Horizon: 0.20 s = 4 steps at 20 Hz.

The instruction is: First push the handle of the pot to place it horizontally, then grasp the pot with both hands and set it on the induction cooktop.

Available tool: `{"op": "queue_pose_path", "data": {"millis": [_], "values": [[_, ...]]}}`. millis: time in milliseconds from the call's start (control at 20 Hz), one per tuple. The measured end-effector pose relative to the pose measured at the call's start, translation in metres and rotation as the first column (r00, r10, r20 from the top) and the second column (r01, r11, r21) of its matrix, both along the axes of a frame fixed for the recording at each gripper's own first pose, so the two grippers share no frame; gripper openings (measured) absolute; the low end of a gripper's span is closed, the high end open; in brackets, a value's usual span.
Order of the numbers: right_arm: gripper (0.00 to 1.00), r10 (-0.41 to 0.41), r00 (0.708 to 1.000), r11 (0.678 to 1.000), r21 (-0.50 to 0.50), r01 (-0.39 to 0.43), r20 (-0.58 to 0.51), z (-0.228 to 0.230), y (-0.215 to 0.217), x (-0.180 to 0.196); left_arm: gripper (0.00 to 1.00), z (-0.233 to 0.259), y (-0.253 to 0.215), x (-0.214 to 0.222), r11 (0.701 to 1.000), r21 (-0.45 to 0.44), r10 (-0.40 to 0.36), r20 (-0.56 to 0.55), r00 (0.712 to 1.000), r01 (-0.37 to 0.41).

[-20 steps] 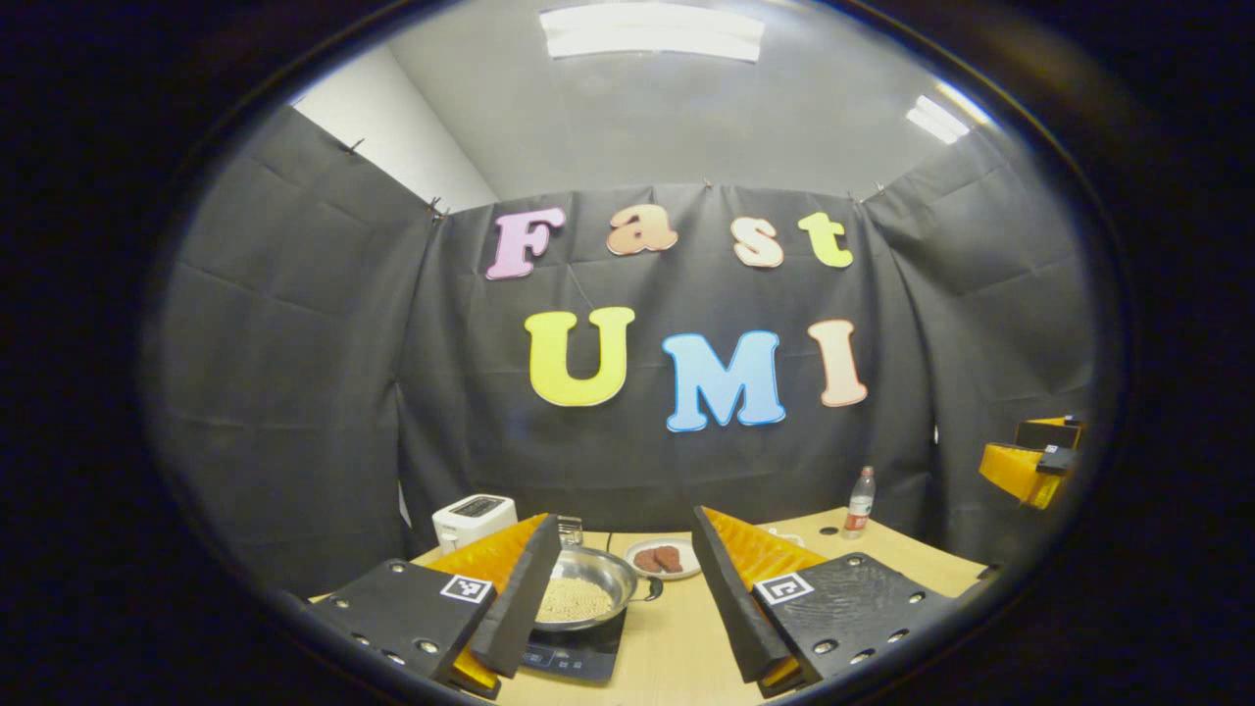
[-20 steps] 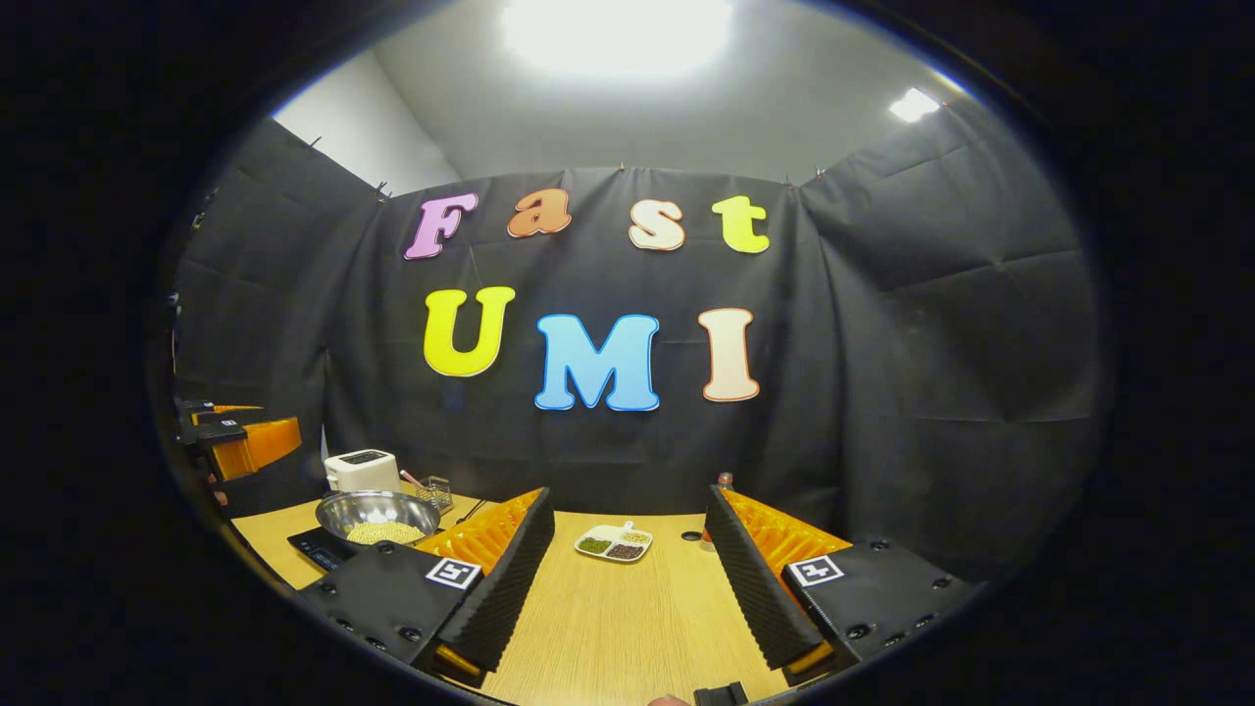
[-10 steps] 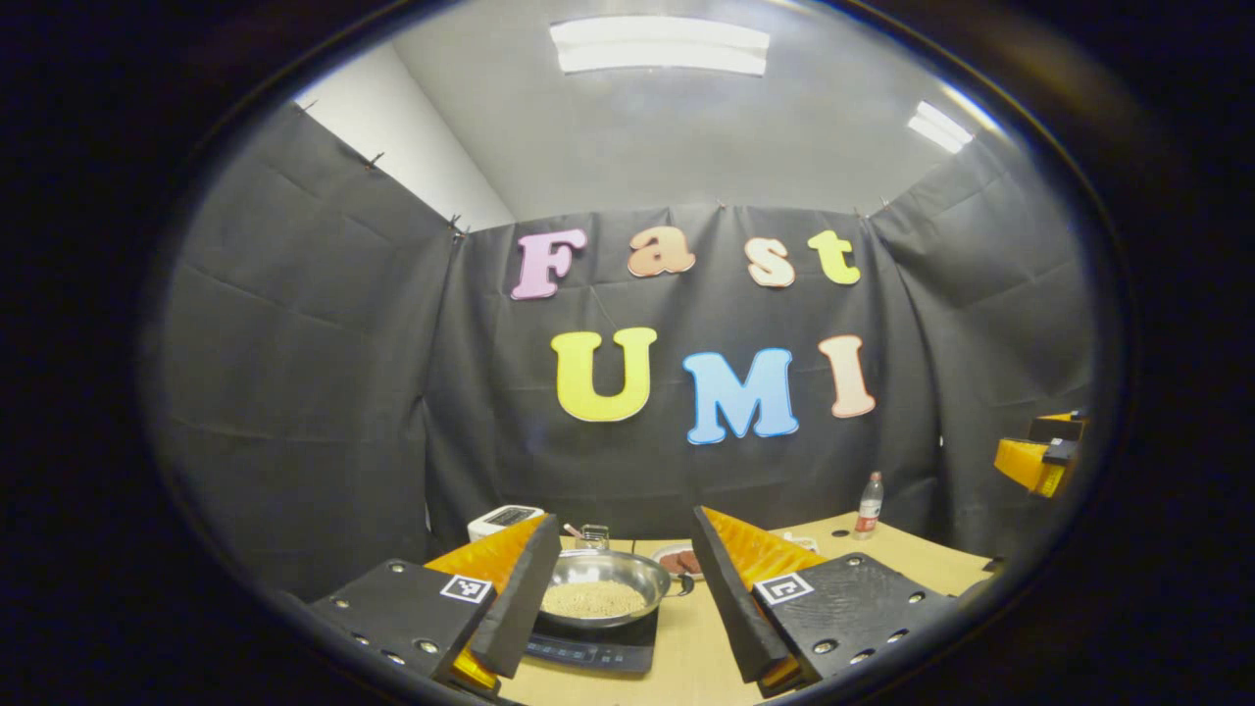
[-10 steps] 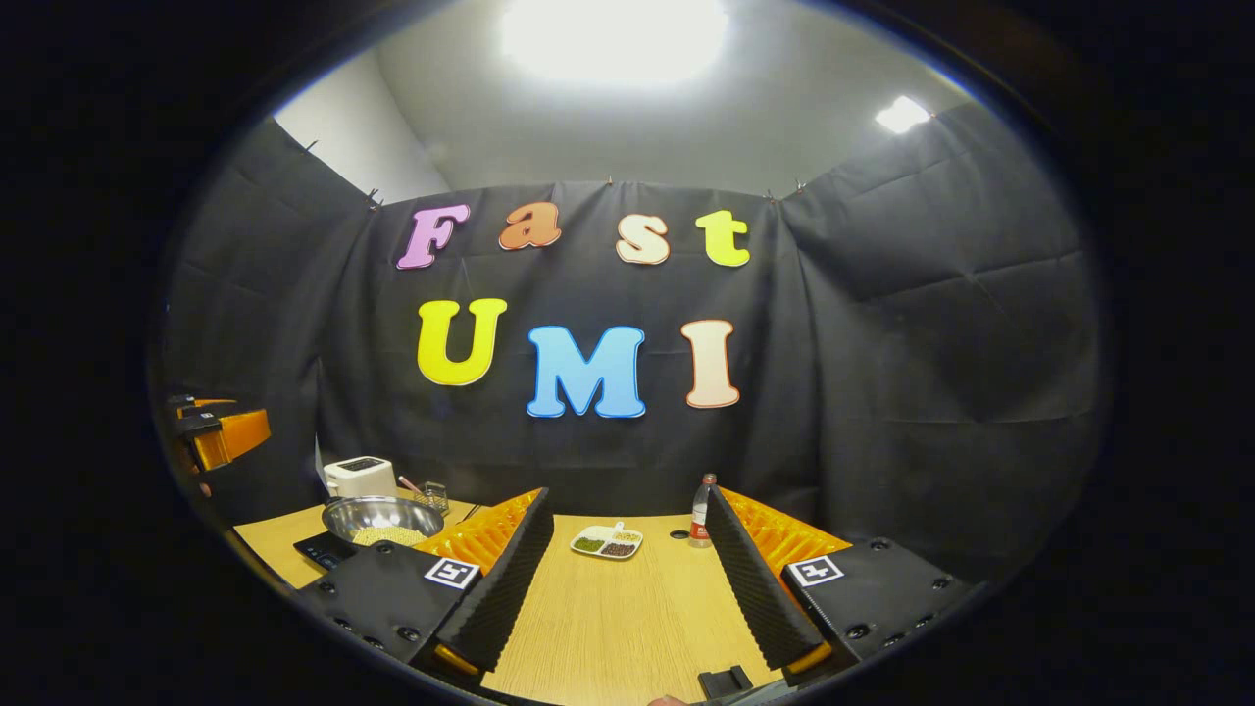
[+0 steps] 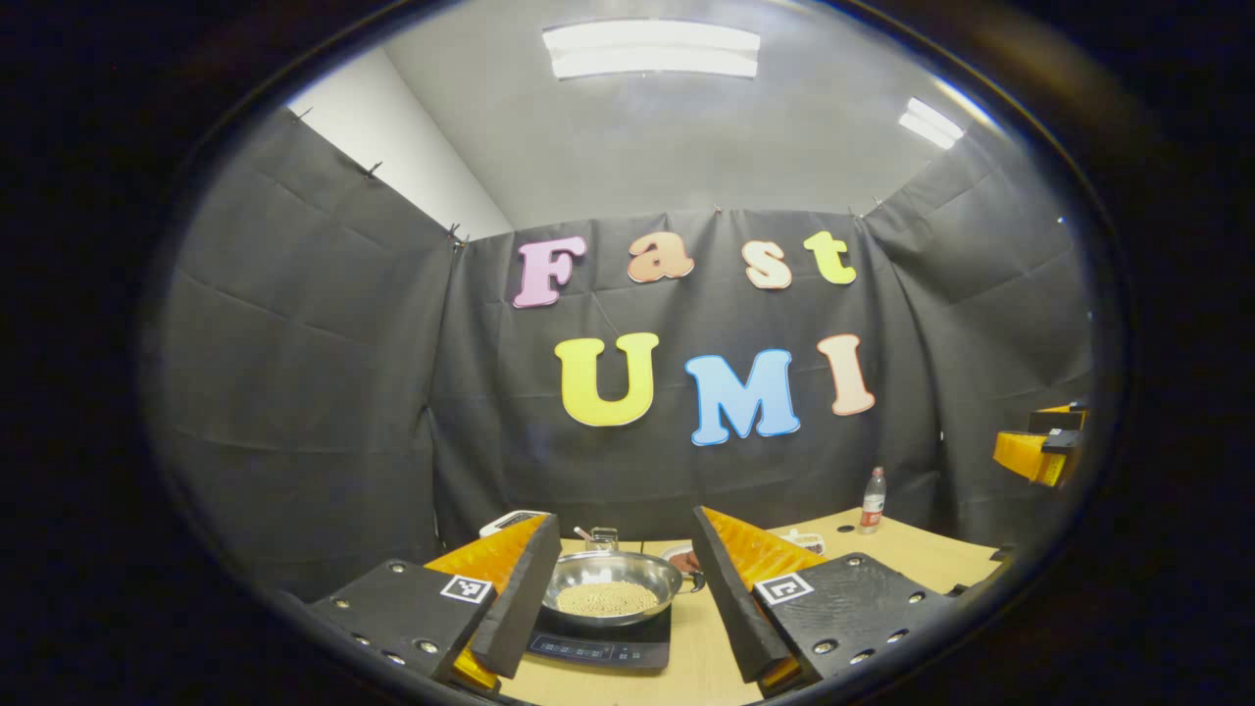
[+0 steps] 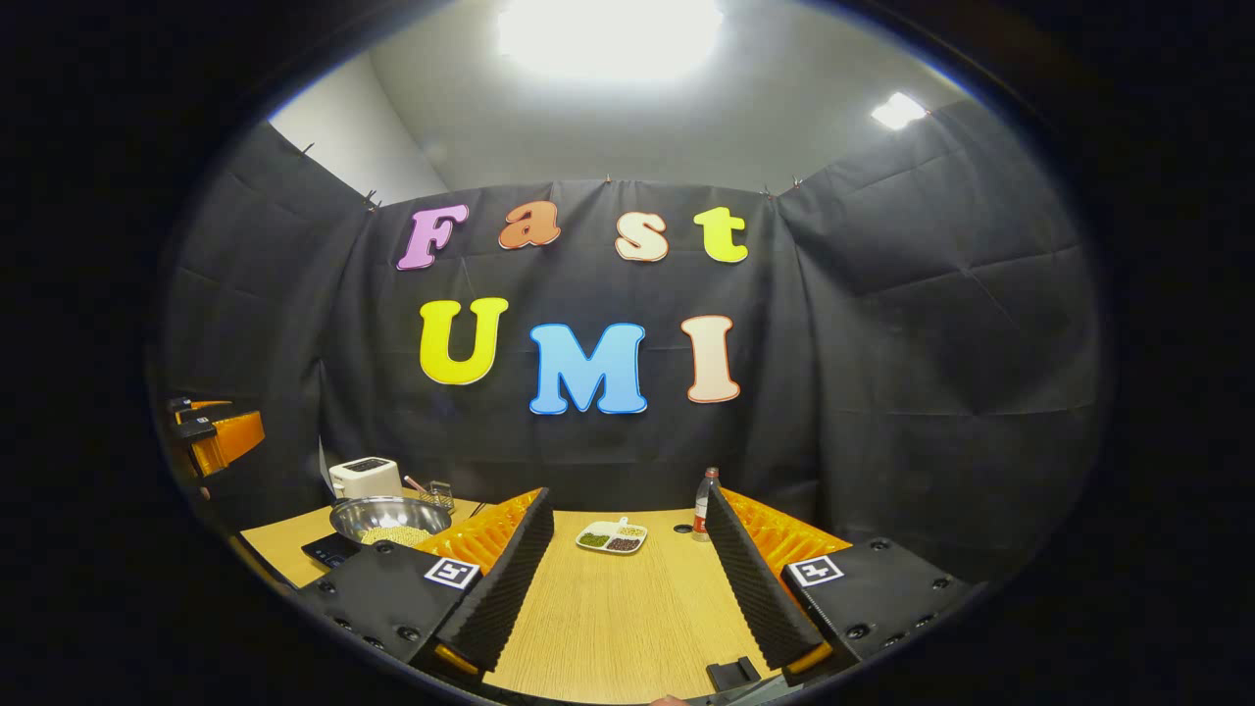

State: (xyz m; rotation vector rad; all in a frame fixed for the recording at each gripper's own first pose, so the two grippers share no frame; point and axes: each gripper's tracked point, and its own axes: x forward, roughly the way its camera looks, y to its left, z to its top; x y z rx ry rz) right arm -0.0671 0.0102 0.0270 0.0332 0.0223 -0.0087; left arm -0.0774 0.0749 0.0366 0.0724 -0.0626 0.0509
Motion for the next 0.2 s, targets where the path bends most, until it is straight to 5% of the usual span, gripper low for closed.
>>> {"op": "queue_pose_path", "data": {"millis": [200], "values": [[0.98, -0.013, 1.0, 1.0, 0.008, 0.013, -0.008, -0.0026, -0.0039, 0.002, 0.81, -0.0044, -0.0043, 0.0041, 1.0, -0.004, -0.007, -0.004, 1.0, 0.007]]}}
